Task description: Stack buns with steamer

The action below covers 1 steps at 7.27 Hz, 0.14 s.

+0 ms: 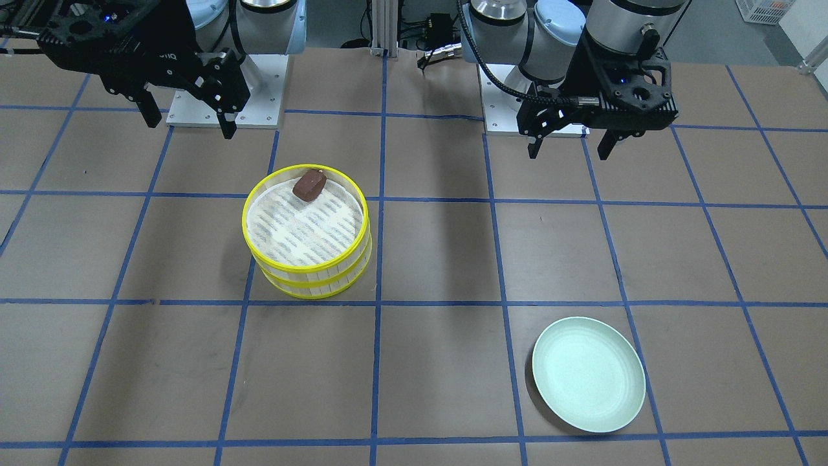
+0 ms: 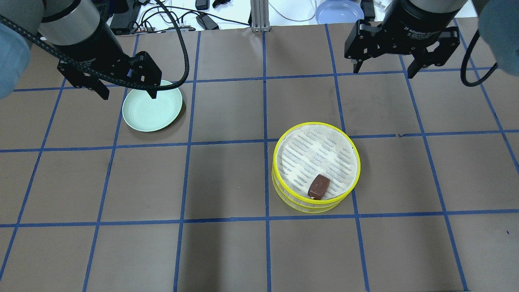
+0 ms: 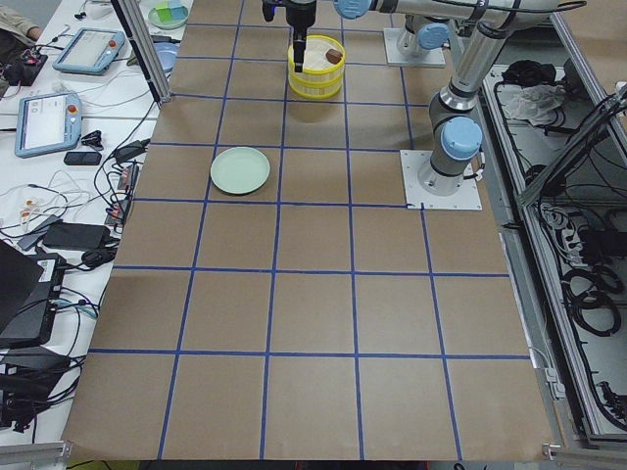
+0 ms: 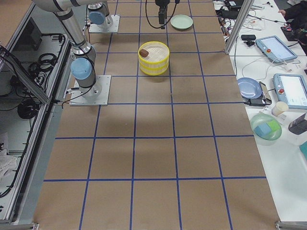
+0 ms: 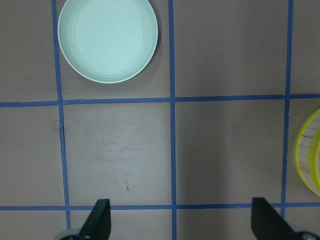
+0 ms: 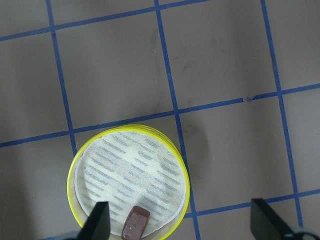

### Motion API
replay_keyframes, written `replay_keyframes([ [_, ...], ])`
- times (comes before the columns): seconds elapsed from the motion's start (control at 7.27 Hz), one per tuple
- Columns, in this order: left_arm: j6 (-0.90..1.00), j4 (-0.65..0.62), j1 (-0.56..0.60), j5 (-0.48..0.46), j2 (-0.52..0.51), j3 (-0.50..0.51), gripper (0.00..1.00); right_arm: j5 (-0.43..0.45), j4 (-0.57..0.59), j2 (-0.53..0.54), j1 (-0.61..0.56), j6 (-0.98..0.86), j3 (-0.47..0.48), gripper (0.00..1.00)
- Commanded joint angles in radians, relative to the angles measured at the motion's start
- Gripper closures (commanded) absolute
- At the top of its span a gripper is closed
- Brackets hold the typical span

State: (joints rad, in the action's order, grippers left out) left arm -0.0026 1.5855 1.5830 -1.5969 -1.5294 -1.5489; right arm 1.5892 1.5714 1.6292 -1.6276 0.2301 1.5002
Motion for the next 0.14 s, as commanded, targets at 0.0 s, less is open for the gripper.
replay_keyframes([
  [0.0, 0.0, -0.001, 0.0, 0.002, 0.0, -0.005, 0.0, 0.0, 0.001, 0.0, 0.0, 0.0, 0.0, 0.0],
])
